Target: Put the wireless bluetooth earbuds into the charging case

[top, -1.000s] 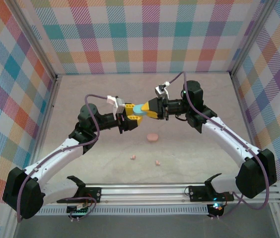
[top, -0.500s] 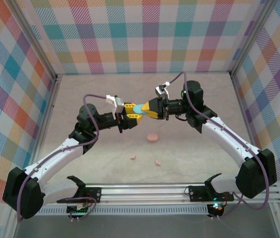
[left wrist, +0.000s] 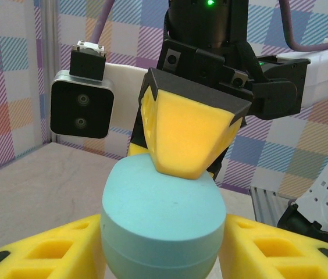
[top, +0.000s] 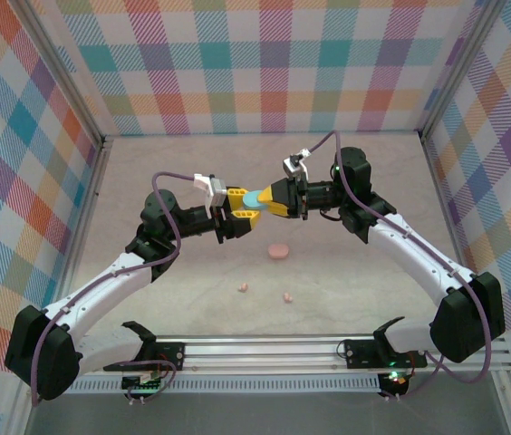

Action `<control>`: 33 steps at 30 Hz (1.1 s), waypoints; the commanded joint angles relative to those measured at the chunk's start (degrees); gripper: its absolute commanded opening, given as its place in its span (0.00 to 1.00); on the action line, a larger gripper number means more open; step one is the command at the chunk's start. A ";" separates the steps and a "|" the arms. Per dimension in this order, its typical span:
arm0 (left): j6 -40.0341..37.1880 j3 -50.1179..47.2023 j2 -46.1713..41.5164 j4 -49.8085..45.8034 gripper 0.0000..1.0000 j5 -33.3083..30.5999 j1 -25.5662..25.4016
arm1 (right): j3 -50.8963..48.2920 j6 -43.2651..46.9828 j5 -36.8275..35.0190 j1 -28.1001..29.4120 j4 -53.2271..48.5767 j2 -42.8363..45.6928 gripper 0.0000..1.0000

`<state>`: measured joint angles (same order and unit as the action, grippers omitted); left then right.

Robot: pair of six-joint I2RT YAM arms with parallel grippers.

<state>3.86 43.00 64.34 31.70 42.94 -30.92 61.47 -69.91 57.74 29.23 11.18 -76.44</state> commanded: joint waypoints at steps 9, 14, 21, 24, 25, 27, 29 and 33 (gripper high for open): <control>0.17 1.71 0.30 1.70 0.29 1.60 0.52 | 0.36 0.99 1.61 0.25 0.76 0.02 0.30; 0.18 1.15 -0.24 0.91 0.29 1.03 0.58 | 4.28 7.86 1.35 0.00 -8.22 0.33 0.56; 0.54 -1.66 -3.65 -1.31 0.27 -2.53 0.62 | 9.55 20.20 -0.49 -3.36 -21.99 3.06 0.60; 1.10 -2.76 -5.27 -3.24 0.27 -4.69 0.75 | 11.81 33.80 -8.51 -2.76 -32.87 6.22 0.56; 1.30 -3.06 -5.78 -3.77 0.27 -5.23 0.77 | 12.60 38.88 -12.92 -1.74 -36.76 7.12 0.55; 1.58 -3.61 -6.56 -4.92 0.27 -5.84 0.77 | 13.71 49.96 -22.93 2.32 -43.84 8.78 0.51; 2.02 -3.89 -6.92 -5.61 0.27 -5.70 0.77 | 14.91 57.95 -29.81 7.00 -47.41 8.86 0.51; 2.98 -3.98 -7.46 -5.88 0.27 -4.86 0.77 | 18.24 66.22 -34.92 11.72 -51.77 5.54 0.56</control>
<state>5.41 39.51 58.39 26.04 38.20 -30.61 77.54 -17.08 31.77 39.72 -32.47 -68.64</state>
